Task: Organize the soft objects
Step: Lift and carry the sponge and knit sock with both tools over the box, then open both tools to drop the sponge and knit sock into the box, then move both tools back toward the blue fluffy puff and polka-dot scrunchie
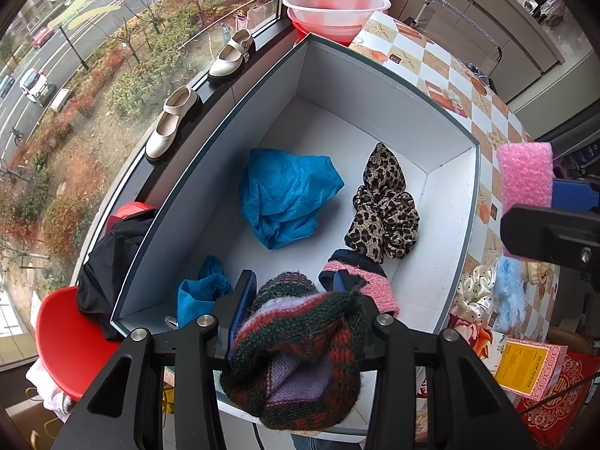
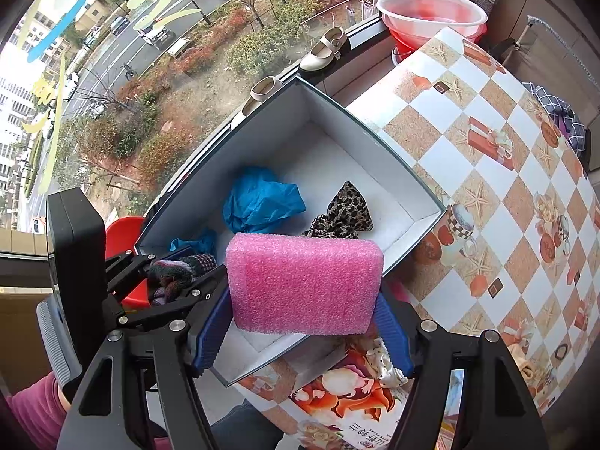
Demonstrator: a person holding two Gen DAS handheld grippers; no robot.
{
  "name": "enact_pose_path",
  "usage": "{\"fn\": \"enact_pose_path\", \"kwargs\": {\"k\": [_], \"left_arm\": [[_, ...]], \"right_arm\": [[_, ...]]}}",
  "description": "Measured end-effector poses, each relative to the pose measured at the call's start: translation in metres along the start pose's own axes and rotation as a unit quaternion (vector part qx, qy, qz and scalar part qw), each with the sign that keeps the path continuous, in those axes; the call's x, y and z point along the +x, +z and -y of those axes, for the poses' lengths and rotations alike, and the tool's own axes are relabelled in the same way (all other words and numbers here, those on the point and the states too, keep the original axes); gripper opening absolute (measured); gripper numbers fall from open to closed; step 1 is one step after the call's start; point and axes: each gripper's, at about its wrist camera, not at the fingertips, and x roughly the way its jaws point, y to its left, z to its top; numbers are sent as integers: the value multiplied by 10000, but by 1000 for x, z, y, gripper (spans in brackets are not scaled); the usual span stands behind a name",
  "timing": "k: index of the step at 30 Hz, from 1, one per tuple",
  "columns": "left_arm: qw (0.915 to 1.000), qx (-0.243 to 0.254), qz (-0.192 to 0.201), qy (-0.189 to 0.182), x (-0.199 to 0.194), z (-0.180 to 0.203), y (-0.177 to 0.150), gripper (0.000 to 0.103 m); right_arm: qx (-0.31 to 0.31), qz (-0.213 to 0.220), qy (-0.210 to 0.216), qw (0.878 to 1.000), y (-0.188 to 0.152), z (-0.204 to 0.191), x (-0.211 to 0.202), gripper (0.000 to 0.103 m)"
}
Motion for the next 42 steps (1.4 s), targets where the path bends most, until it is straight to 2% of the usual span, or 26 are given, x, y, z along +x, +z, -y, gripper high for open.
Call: {"fn": "enact_pose_path", "kwargs": {"k": [22,23,26,27,28,29,31,32,35,37,42], "left_arm": [[10000,-51,-66,-15,8,-4,0,48],[9999,-52,-83,-35,9,-4,0,49],[9999,-53,-139,-17,12,-5,0,62],[9998,-58,-166,4,12,-4,1,78],[9998,-65,-168,4,12,-5,1,83],[9998,-74,-161,-2,11,-5,1,83],[9997,-98,-199,-60,10,-6,2,83],[9997,-120,-207,-83,10,-7,2,83],[9987,-195,-433,-198,14,-7,6,87],[9977,-252,-485,-405,13,-6,6,87],[9966,136,-326,-748,-10,19,9,91]], "right_arm": [[-19,-107,-14,9999,8,2,13,73],[-13,-104,-4,9999,8,2,14,73],[-3,-80,57,10000,11,3,14,73],[14,-70,101,9999,12,4,14,73],[50,-52,156,9999,13,4,13,75],[105,-34,201,9997,13,5,13,79],[249,12,216,9995,14,9,11,97],[325,37,216,9992,15,11,10,100],[533,75,235,9983,14,19,7,101],[687,59,247,9973,11,26,5,101],[1198,93,457,9917,-6,54,-13,101]]}}
